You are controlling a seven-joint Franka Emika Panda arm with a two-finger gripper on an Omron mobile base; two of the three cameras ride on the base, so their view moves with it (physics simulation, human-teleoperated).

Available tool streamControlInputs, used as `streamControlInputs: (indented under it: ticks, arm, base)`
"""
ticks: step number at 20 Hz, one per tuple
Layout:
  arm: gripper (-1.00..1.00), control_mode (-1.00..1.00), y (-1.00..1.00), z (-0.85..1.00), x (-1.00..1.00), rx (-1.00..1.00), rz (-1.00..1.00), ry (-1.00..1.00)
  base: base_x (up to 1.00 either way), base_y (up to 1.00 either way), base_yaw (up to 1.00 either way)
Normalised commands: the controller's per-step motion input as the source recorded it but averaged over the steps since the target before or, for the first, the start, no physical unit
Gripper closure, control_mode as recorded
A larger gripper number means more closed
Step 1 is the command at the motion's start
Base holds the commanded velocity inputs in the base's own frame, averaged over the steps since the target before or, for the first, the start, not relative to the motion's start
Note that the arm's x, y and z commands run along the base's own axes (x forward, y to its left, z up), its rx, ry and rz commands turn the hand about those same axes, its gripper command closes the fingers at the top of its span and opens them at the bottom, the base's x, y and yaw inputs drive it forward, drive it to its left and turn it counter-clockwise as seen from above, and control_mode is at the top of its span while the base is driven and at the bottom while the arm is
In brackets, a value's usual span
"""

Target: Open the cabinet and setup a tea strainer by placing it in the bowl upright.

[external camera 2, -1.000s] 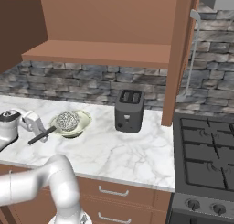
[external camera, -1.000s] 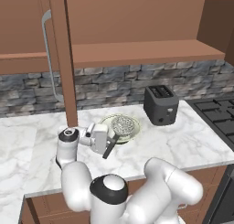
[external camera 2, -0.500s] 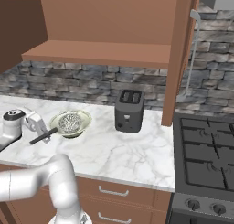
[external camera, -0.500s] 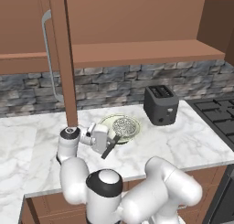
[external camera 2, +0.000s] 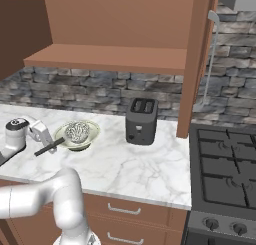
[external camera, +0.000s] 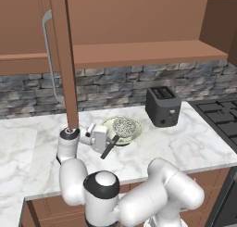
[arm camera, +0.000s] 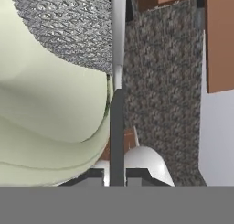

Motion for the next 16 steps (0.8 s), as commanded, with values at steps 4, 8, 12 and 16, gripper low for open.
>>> streamControlInputs:
  ticks: [4,8,12,16]
  arm:
    - [1.0,-1.0,0.08,-0.19,0.04,0.0,0.06,0.0]
    - [1.0,-1.0,0.01,-0.36,0.0,-0.02,0.03,0.0]
    - [1.0,-1.0,0.06,-0.18,0.06,-0.01,0.03,0.0]
    - [1.0,-1.0,0.0,0.0,0.15,0.0,0.04,0.0]
  base:
    - [0.0,0.0,0.0]
    - [0.0,0.0,0.0]
    - [0.0,0.0,0.0]
    - [0.0,0.0,0.0]
